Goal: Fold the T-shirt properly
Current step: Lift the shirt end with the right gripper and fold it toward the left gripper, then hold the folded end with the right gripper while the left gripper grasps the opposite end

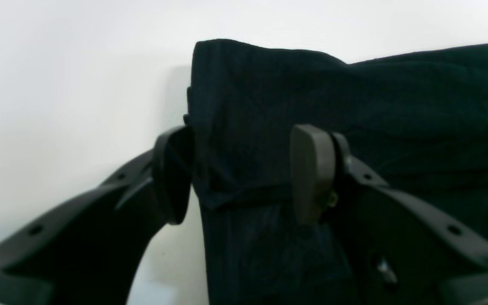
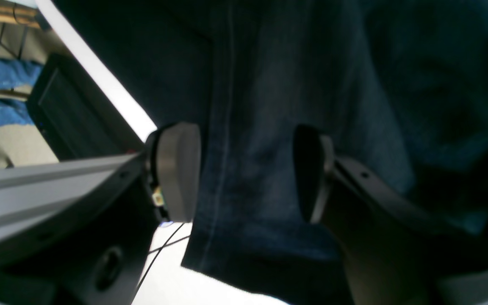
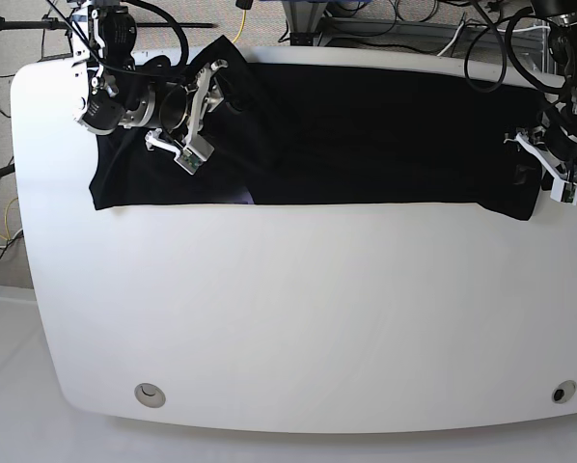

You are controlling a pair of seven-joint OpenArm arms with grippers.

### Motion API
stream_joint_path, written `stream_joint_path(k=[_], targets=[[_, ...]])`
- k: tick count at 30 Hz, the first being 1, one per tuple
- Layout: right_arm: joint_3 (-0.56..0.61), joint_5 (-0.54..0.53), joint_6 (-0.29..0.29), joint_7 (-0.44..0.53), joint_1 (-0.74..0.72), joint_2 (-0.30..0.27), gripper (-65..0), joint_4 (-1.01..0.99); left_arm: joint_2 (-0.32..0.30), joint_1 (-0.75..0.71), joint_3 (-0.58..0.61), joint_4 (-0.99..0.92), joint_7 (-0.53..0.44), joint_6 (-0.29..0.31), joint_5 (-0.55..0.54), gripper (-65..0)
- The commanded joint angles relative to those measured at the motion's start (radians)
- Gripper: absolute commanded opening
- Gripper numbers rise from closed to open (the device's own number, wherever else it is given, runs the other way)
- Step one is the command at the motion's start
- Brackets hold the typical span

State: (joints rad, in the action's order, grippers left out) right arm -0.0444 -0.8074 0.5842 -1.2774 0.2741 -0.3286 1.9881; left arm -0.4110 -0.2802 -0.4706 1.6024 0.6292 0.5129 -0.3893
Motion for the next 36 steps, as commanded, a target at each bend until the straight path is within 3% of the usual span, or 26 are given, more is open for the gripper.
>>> stream_joint_path(k=[1, 12, 22, 36], targets=[[-0.001, -0.004, 0.005, 0.018, -0.009, -0.005, -31.6, 0.021, -0.020, 0.009, -0.006, 0.019, -0.034, -0.008, -0.007, -31.8], [-0.002, 0.017, 0.008, 0.021, -0.136, -0.024, -32.6, 0.014, -0.015, 0.038, -0.011, 0.041, -0.037, -0.045, -0.005, -33.0], [0.001, 0.055, 0.003, 0.014, -0.250, -0.015, -32.6, -0.023, -0.016, 0.016, -0.007, 0.039, -0.030, -0.017, -0.012, -32.0], [0.003, 0.025, 0.006, -0.002, -0.231, -0.046, -32.4, -0.052, -0.023, 0.027, -0.010, 0.016, -0.031, -0.023, -0.013, -31.1]])
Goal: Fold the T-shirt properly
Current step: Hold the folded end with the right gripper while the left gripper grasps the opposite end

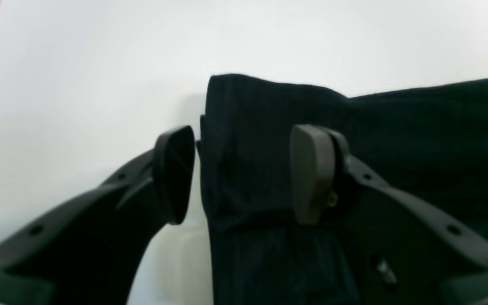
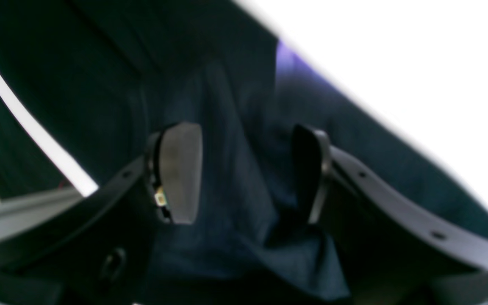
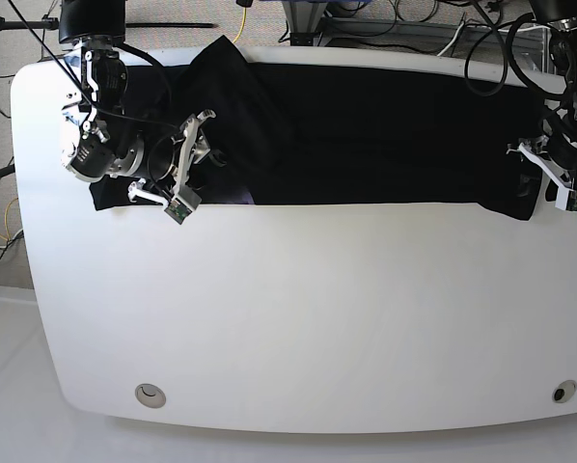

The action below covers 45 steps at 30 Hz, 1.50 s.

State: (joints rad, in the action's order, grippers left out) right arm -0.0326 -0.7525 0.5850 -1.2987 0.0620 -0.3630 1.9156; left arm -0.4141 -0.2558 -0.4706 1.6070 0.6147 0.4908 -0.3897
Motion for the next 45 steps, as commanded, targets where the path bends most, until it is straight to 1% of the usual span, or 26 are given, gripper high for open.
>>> stream_joint_path(k=[1, 6, 12, 14, 16, 20, 22, 24, 30, 32, 34, 36, 37, 38, 40, 42, 44, 45], targets=[[-0.010, -0.033, 0.005, 0.016, -0.015, -0.013, -32.2, 0.023, -0.020, 0.002, -0.010, 0.011, -0.017, 0.000, -0.013, -31.1], [-0.021, -0.041, 0.004, 0.005, 0.023, -0.023, -31.2, 0.032, -0.020, 0.011, -0.012, 0.008, -0.017, 0.006, -0.013, -31.0], [-0.027, -0.043, 0.007, 0.007, 0.049, -0.013, -30.6, 0.038, -0.021, 0.014, -0.009, 0.002, -0.018, 0.006, -0.015, -31.0], [-0.024, -0.017, 0.008, 0.027, 0.043, 0.001, -31.7, 0.030, -0.024, 0.024, -0.006, -0.001, -0.018, 0.004, -0.010, -30.8], [-0.024, 0.014, 0.010, 0.036, 0.039, 0.014, -33.5, 0.032, -0.023, 0.022, -0.004, -0.005, -0.016, 0.004, -0.011, -30.8], [-0.024, 0.089, 0.010, 0.055, 0.028, 0.045, -41.7, 0.038, -0.023, 0.015, -0.002, -0.007, -0.014, 0.005, -0.010, -30.8], [-0.023, 0.107, 0.008, 0.062, 0.028, 0.053, -44.9, 0.037, -0.024, 0.014, -0.002, -0.007, -0.015, 0.007, -0.010, -30.9], [-0.018, 0.117, 0.011, 0.098, 0.019, 0.044, -43.8, -0.024, -0.020, 0.015, 0.001, -0.008, -0.018, 0.010, -0.006, -30.8], [-0.016, 0.144, 0.013, 0.157, 0.008, 0.043, -35.9, -0.101, -0.019, 0.019, 0.005, -0.016, -0.017, 0.011, -0.005, -30.2], [-0.016, 0.156, 0.015, 0.175, 0.002, 0.048, -35.2, -0.132, -0.017, 0.019, 0.006, -0.018, -0.022, 0.012, -0.003, -30.2], [-0.022, 0.189, 0.019, 0.186, -0.006, 0.075, -44.7, -0.145, -0.015, 0.016, 0.015, -0.015, -0.069, 0.023, 0.004, -33.2], [-0.023, 0.189, 0.019, 0.196, -0.008, 0.092, -57.6, -0.155, -0.007, 0.011, 0.027, -0.016, -0.122, 0.026, 0.016, -37.9], [-0.024, 0.192, 0.019, 0.201, -0.008, 0.099, -62.4, -0.162, -0.003, 0.011, 0.033, -0.018, -0.143, 0.027, 0.021, -40.9], [-0.026, 0.195, 0.020, 0.206, -0.008, 0.105, -65.0, -0.170, 0.000, 0.011, 0.038, -0.020, -0.165, 0.028, 0.026, -43.9], [-0.029, 0.196, 0.022, 0.211, -0.007, 0.114, -65.0, -0.190, 0.007, 0.012, 0.039, -0.030, -0.193, 0.030, 0.031, -50.9], [-0.029, 0.197, 0.026, 0.213, -0.009, 0.120, -65.0, -0.213, 0.016, 0.018, 0.037, -0.050, -0.200, 0.033, 0.031, -54.3], [-0.023, 0.208, 0.031, 0.215, -0.022, 0.110, -65.0, -0.281, 0.031, 0.040, 0.020, -0.088, -0.147, 0.035, 0.020, -57.3], [-0.024, 0.208, 0.033, 0.215, -0.023, 0.109, -65.0, -0.291, 0.033, 0.048, 0.018, -0.104, -0.140, 0.036, 0.019, -56.1]])
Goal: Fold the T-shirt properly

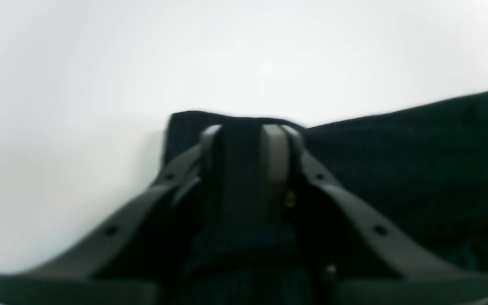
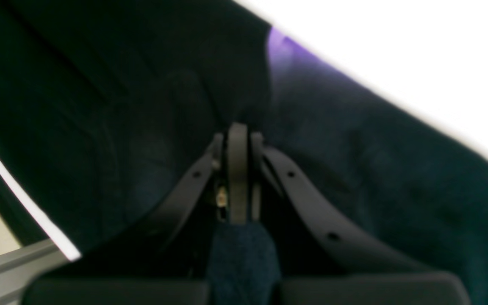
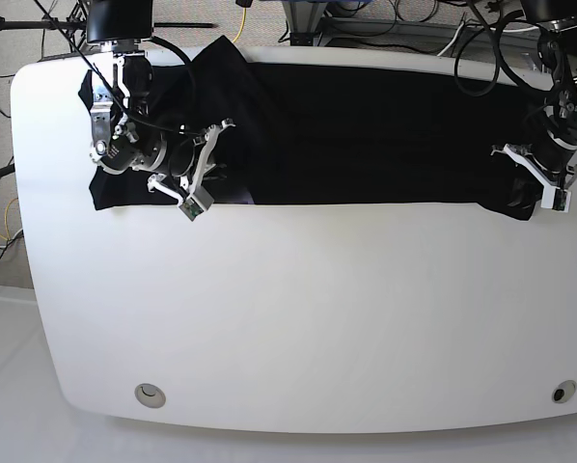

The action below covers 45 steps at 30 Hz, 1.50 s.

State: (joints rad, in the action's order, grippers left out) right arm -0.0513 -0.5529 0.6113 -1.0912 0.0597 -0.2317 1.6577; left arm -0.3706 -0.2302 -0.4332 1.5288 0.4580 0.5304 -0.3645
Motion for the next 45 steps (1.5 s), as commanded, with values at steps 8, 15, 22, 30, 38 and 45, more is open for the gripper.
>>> stream_joint_path(k=[8, 15, 22, 30, 38, 45], targets=[[-0.012, 0.007, 0.010, 0.000, -0.031, -0.028, -64.7, -0.071, -0.011, 0.078, -0.022, -0.149, 0.088, -0.001, -0.006, -38.0], [-0.010, 0.001, 0.003, -0.007, -0.022, -0.034, -64.6, -0.091, -0.017, 0.112, -0.022, -0.213, 0.118, -0.006, -0.001, -27.9], [-0.011, 0.005, 0.007, 0.005, -0.030, -0.039, -65.0, -0.123, -0.017, 0.141, -0.027, -0.266, 0.130, -0.002, 0.010, -25.0], [-0.016, 0.008, 0.007, 0.021, -0.035, -0.039, -65.0, -0.159, -0.015, 0.159, -0.009, -0.289, 0.120, 0.027, 0.008, -27.9], [-0.023, 0.020, 0.004, 0.044, -0.038, -0.036, -65.0, -0.183, -0.024, 0.173, 0.035, -0.300, 0.088, 0.168, -0.008, -49.2], [-0.017, 0.026, -0.005, 0.038, -0.056, -0.037, -65.0, -0.200, -0.058, 0.214, 0.032, -0.336, 0.096, 0.168, -0.004, -46.2]])
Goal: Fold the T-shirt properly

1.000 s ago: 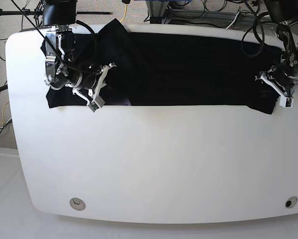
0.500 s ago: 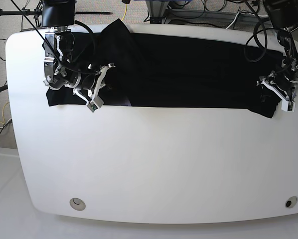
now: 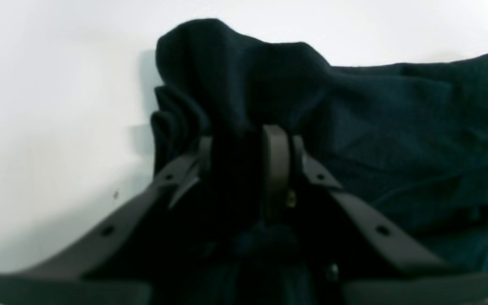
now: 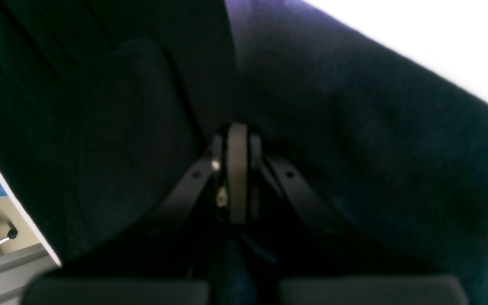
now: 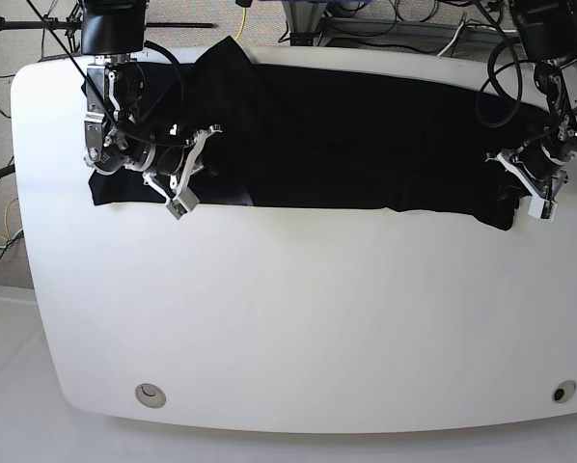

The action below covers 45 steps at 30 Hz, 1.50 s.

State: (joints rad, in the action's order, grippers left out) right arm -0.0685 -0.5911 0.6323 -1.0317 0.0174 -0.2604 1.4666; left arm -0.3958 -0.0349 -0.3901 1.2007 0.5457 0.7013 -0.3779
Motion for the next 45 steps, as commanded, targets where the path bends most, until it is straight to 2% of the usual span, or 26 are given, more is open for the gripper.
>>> stream_joint_path(k=[1, 3, 6, 8, 10, 16, 18, 26, 30, 32, 34, 38, 45], targets=[[0.001, 0.064, -0.028, -0.021, -0.017, -0.009, -65.0, -0.013, -0.038, 0.025, -0.015, -0.021, 0.009, -0.003, 0.012, -43.6], [0.002, 0.066, -0.033, -0.021, -0.021, -0.010, -65.0, -0.018, -0.045, 0.036, -0.021, -0.043, 0.009, -0.003, 0.018, -39.9], [0.001, 0.073, -0.045, -0.021, -0.022, -0.011, -65.0, -0.023, -0.052, 0.047, -0.026, -0.070, 0.005, -0.035, 0.027, -37.0], [0.000, 0.079, -0.050, -0.019, -0.008, -0.009, -65.0, -0.017, -0.046, 0.063, -0.017, -0.096, -0.006, -0.100, 0.043, -36.7], [-0.001, 0.082, -0.054, -0.021, -0.007, -0.009, -65.0, -0.017, -0.046, 0.065, -0.018, -0.100, -0.011, -0.123, 0.053, -38.7], [-0.002, 0.087, -0.054, -0.024, -0.004, -0.008, -65.0, -0.015, -0.043, 0.066, -0.019, -0.102, -0.020, -0.139, 0.075, -42.7], [0.002, 0.080, -0.048, -0.020, -0.009, -0.007, -65.0, -0.015, -0.045, 0.060, -0.015, -0.102, -0.045, -0.165, 0.109, -41.3], [0.001, 0.077, -0.045, -0.020, -0.008, -0.008, -65.0, -0.015, -0.048, 0.050, -0.014, -0.075, -0.069, -0.190, 0.144, -35.4], [0.001, 0.064, -0.042, -0.017, -0.005, -0.006, -65.0, -0.010, -0.045, 0.007, 0.002, 0.021, -0.046, -0.170, 0.163, -45.5], [0.002, 0.062, -0.041, -0.017, -0.003, -0.004, -65.0, -0.010, -0.043, 0.001, 0.003, 0.042, -0.029, -0.151, 0.171, -53.4], [0.002, 0.060, -0.041, -0.017, -0.003, -0.004, -65.0, -0.010, -0.044, -0.005, 0.003, 0.053, -0.022, -0.137, 0.174, -58.3], [0.005, 0.043, -0.039, -0.004, -0.011, -0.001, -65.0, -0.004, -0.049, -0.024, -0.002, 0.046, -0.027, -0.133, 0.173, -61.1], [0.004, 0.042, -0.039, -0.005, -0.013, 0.000, -65.0, -0.004, -0.055, -0.027, -0.005, 0.018, -0.045, -0.139, 0.182, -59.5]])
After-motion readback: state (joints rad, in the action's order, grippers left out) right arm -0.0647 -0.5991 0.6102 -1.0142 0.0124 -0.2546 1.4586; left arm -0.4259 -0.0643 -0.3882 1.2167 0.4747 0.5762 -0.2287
